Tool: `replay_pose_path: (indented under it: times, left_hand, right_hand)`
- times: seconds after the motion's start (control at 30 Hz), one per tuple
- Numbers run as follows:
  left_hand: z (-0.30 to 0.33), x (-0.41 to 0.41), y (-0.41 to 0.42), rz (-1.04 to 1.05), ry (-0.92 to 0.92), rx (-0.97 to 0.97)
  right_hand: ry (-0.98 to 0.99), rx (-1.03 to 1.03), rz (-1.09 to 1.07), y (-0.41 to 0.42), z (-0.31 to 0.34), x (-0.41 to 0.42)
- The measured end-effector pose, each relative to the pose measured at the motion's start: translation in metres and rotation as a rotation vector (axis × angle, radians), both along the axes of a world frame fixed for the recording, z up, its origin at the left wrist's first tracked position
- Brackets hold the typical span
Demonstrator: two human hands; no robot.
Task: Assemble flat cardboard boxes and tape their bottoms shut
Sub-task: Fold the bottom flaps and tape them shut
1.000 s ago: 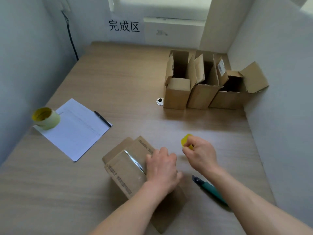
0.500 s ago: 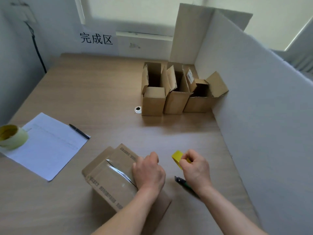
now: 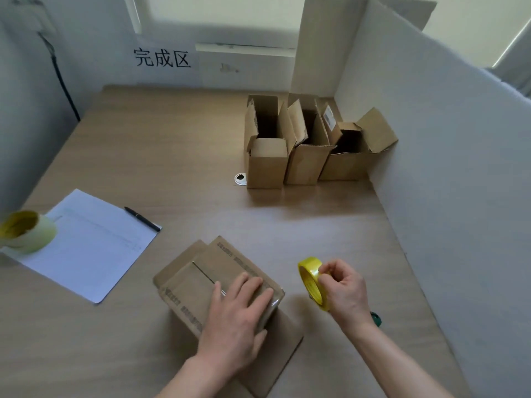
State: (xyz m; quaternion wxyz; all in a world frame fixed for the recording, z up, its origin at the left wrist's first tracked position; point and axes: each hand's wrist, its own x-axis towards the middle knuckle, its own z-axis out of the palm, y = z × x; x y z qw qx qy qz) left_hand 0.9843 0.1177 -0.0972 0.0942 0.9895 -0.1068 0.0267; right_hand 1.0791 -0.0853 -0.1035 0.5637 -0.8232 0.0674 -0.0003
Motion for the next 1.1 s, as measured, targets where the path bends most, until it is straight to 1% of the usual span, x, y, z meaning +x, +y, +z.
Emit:
replay_pose_path:
  times: [0.17,0.33,0.63,0.8,0.93,1.0,1.1]
  left_hand:
    - [0.003,0.016,0.023,-0.136,0.027,-0.029]
    - [0.002,0.019,0.027,-0.174,0.012,-0.03]
    - [-0.004,0.019,0.027,-0.141,0.017,-0.08]
    - [-0.005,0.02,0.026,-0.118,0.052,-0.104]
    - [-0.007,0.022,0.027,-0.118,0.03,-0.099]
    - [-0.006,0.021,0.027,-0.131,0.011,-0.096]
    - [-0.005,0.024,0.03,-0.165,-0.004,-0.086]
  right_hand:
    - [-0.054,-0.002,0.043,0.015,0.002,0.0]
    - [-0.053,-0.001,0.049,0.019,0.003,0.003]
    - [-0.044,-0.037,0.06,0.018,0.006,-0.003]
    - [-0.011,0.082,0.035,0.025,0.012,-0.005]
    - [0.053,0.133,0.005,0.028,0.015,-0.001]
    - [0.088,0.105,-0.044,0.026,0.017,0.003]
    - [0.052,-0.107,-0.066,0.012,0.018,0.006]
